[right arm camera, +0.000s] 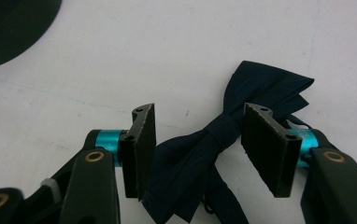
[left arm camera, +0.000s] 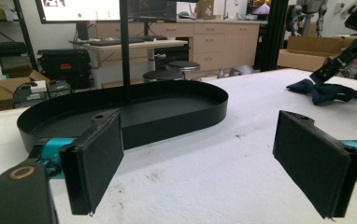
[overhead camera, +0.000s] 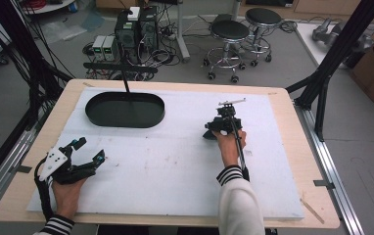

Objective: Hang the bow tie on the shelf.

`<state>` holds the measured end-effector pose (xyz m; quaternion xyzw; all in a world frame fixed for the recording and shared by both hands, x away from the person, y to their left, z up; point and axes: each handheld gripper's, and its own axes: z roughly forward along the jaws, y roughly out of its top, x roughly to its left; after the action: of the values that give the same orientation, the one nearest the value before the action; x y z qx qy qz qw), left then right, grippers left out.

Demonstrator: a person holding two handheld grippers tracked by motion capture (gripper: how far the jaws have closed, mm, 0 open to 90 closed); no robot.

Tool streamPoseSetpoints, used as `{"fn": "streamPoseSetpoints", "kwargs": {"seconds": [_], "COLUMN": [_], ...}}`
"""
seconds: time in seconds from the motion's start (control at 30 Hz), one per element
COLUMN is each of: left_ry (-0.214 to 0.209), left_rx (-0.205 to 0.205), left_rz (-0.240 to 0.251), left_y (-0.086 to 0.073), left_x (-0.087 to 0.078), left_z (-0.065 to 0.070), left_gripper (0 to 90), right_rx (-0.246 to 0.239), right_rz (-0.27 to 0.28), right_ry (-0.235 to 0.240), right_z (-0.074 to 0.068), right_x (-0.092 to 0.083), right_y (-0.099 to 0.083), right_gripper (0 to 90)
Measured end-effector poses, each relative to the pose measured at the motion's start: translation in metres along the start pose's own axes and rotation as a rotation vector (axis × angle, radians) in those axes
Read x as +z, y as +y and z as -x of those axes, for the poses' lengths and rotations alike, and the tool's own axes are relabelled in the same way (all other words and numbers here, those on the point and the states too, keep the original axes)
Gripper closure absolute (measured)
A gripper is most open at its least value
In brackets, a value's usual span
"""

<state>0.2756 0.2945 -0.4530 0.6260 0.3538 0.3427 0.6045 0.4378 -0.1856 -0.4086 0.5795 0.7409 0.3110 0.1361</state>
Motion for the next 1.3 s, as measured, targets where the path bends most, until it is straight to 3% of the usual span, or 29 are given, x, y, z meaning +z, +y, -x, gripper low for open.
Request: {"fn": "streamPoseSetpoints", "kwargs": {"seconds": [0.1, 0.3, 0.87, 1.17, 1.23, 1.27, 1.3], "left_ry": [-0.001, -0.001, 0.0, 0.0, 0.0, 0.0, 0.0], "left_rx": [-0.004, -0.004, -0.003, 0.001, 0.0, 0.0, 0.001], "left_rz": [0.001, 0.001, 0.002, -0.001, -0.001, -0.001, -0.001], "left_y": [0.0, 0.0, 0.0, 0.0, 0.0, 0.0, 0.0], "left_x": [0.0, 0.0, 0.0, 0.0, 0.0, 0.0, 0.0], "left_z": [0.0, 0.0, 0.0, 0.0, 0.0, 0.0, 0.0], "left_gripper": [16.6, 16.6, 16.6, 16.7, 16.6, 16.7, 16.7], "right_rx": [0.003, 0.063, 0.069, 0.045, 0.039, 0.03, 0.03], "right_rz": [-0.009, -0.037, -0.05, -0.082, -0.091, -0.094, -0.094], "right_ry": [-0.004, 0.019, -0.01, -0.063, -0.074, -0.074, -0.074], "right_z": [0.001, 0.005, 0.004, -0.002, -0.005, -0.005, -0.005], "right_x": [0.002, 0.008, 0.017, 0.02, 0.02, 0.019, 0.019], "right_y": [0.0, -0.002, -0.003, -0.004, -0.004, -0.003, -0.003], "right_gripper": [45.5, 47.2, 48.0, 56.9, 61.7, 70.9, 70.9]}}
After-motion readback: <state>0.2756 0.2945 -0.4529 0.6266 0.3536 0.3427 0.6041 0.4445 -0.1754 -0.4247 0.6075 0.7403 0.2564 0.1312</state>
